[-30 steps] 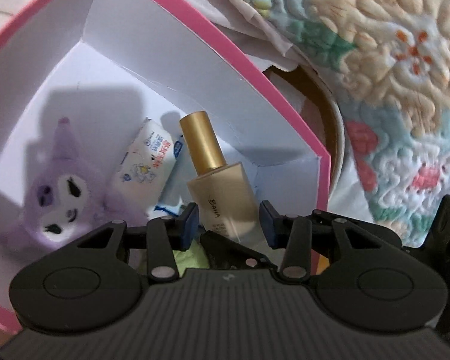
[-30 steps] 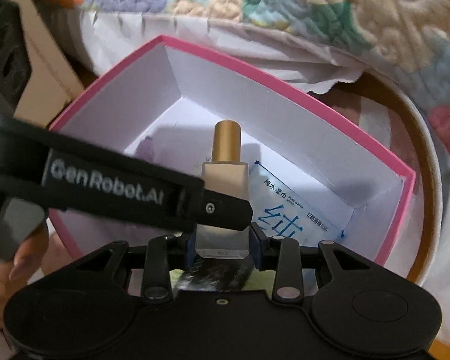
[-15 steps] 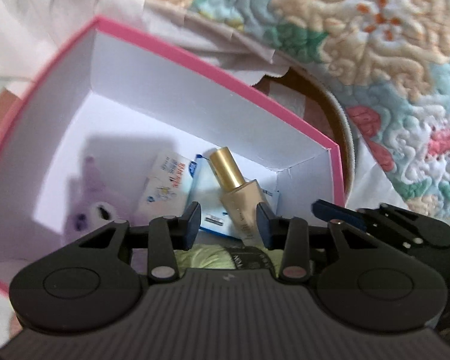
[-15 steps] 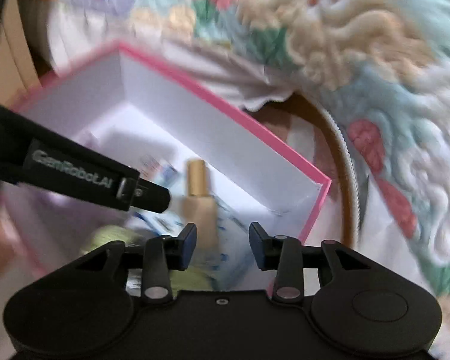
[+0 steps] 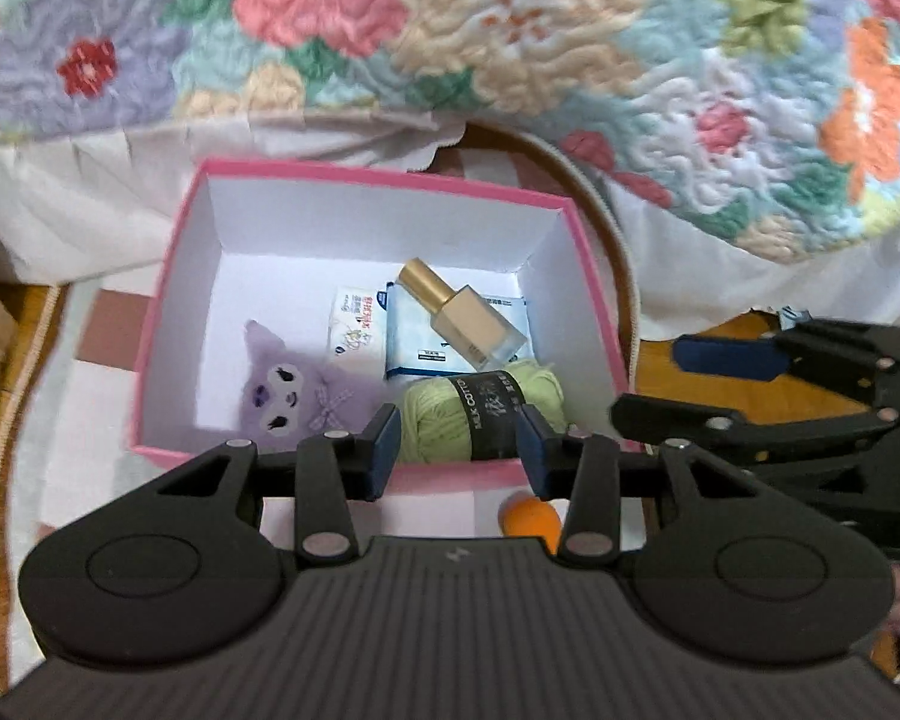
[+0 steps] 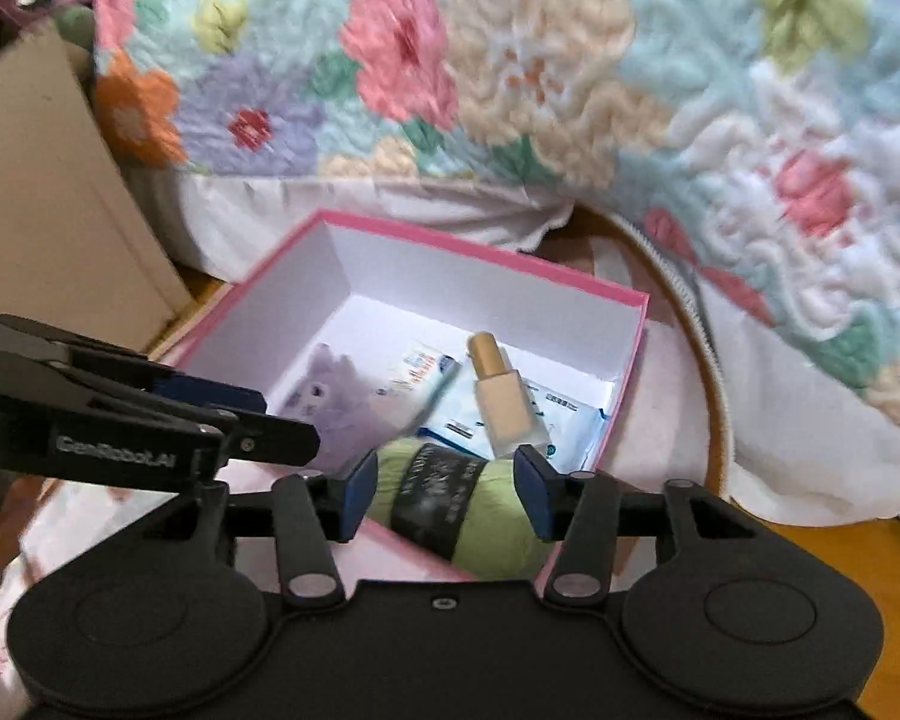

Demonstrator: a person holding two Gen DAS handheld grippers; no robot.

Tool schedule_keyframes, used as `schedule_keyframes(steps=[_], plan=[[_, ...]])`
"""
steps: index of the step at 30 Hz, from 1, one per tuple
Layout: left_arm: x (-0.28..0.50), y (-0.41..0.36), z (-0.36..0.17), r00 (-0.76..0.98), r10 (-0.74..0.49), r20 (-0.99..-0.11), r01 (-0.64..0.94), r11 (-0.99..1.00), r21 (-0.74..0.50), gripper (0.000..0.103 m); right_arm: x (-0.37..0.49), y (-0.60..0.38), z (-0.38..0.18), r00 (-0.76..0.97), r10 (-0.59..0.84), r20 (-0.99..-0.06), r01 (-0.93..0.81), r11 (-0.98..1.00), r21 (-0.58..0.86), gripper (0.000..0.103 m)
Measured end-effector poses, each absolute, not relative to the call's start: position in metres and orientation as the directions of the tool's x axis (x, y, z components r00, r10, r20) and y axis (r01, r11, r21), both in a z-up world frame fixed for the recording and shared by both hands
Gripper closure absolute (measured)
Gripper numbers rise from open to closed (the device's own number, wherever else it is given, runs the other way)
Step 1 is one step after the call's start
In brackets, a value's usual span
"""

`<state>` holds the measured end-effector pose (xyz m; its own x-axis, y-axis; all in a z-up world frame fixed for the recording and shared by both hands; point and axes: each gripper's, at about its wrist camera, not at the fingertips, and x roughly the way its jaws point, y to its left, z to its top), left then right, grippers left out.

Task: Organize objects
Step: 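Move the right tool to the clear plastic case of white ties and grasp it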

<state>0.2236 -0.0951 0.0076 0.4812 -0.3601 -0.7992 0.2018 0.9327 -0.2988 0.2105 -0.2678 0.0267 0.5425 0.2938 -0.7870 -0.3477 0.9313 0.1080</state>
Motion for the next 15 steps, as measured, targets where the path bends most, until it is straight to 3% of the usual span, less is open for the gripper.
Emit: schedule_keyframes(steps=[5,9,15], plan=[[0.190,-0.086,0.035,0.483,-0.377,-0.790,0.207,0.926,-0.316,0.058,0.175,-0.267,0.059,0.557,0.308,-0.771,-0.370,0.923,0.101,0.036],[0.158,-0.086,0.047,0.490,-0.361,-0.793,0.213,0.932,-0.293,0.051,0.141,-0.268,0.068,0.572,0.337,-0.748,-0.369,0.920,0.132,0.022],[0.123,-0.080,0.052,0.489,-0.338,-0.804,0.191,0.941,-0.279,0.042,0.103,-0.260,0.069,0.554,0.326,-0.766,-0.386,0.916,0.110,0.016]])
